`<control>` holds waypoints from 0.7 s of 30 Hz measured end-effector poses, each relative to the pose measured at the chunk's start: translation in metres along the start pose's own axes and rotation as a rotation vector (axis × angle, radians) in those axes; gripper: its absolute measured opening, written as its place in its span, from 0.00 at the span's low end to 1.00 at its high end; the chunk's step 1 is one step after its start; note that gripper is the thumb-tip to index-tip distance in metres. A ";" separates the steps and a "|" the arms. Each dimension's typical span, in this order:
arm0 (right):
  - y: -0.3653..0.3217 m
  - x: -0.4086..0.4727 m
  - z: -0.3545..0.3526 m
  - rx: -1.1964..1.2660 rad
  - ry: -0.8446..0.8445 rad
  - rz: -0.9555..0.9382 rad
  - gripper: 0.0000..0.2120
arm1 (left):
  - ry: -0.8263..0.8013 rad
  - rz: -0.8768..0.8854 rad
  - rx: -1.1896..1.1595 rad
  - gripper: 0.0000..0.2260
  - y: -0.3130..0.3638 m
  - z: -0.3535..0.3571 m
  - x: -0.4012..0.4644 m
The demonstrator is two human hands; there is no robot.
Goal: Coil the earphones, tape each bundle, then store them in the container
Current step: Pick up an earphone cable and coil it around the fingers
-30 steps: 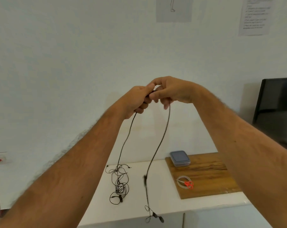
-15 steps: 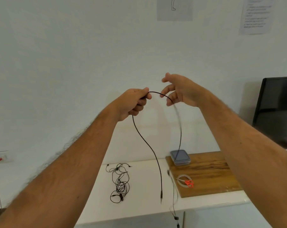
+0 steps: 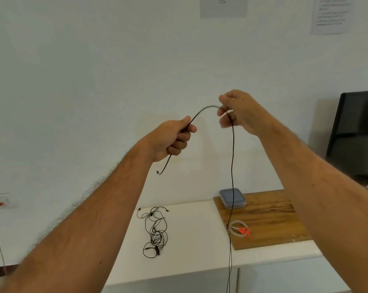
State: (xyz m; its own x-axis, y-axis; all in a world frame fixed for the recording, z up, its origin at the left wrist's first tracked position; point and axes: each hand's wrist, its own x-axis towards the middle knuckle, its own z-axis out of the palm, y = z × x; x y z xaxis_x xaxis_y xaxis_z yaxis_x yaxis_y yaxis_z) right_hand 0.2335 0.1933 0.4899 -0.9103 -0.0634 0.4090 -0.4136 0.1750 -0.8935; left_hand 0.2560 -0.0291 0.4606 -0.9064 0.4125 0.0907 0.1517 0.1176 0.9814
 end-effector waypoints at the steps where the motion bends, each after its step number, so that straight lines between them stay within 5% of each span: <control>1: 0.001 -0.004 0.004 0.012 -0.116 0.060 0.12 | -0.014 0.000 -0.002 0.18 0.001 0.003 0.001; 6: -0.006 -0.015 0.022 -0.225 -0.605 0.042 0.18 | -0.046 0.016 0.054 0.20 0.001 0.010 0.003; 11: -0.016 -0.005 0.019 -0.382 -0.226 -0.203 0.02 | -0.037 -0.026 -0.044 0.25 -0.014 0.003 0.003; 14: -0.013 0.002 0.009 -0.244 -0.010 -0.245 0.05 | -0.049 -0.030 -0.097 0.26 -0.022 0.004 -0.001; 19: -0.007 -0.001 0.005 -0.092 -0.131 -0.094 0.03 | -0.075 -0.041 -0.117 0.27 -0.028 0.010 -0.001; 21: -0.007 -0.003 0.004 -0.161 -0.281 -0.027 0.11 | -0.079 -0.034 -0.126 0.28 -0.028 0.012 0.000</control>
State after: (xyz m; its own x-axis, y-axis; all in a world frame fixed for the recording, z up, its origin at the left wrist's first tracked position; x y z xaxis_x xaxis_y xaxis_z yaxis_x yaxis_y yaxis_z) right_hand 0.2393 0.1885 0.4937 -0.8767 -0.3349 0.3453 -0.4507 0.3211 -0.8329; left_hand 0.2563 -0.0215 0.4314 -0.8758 0.4802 0.0484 0.0665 0.0209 0.9976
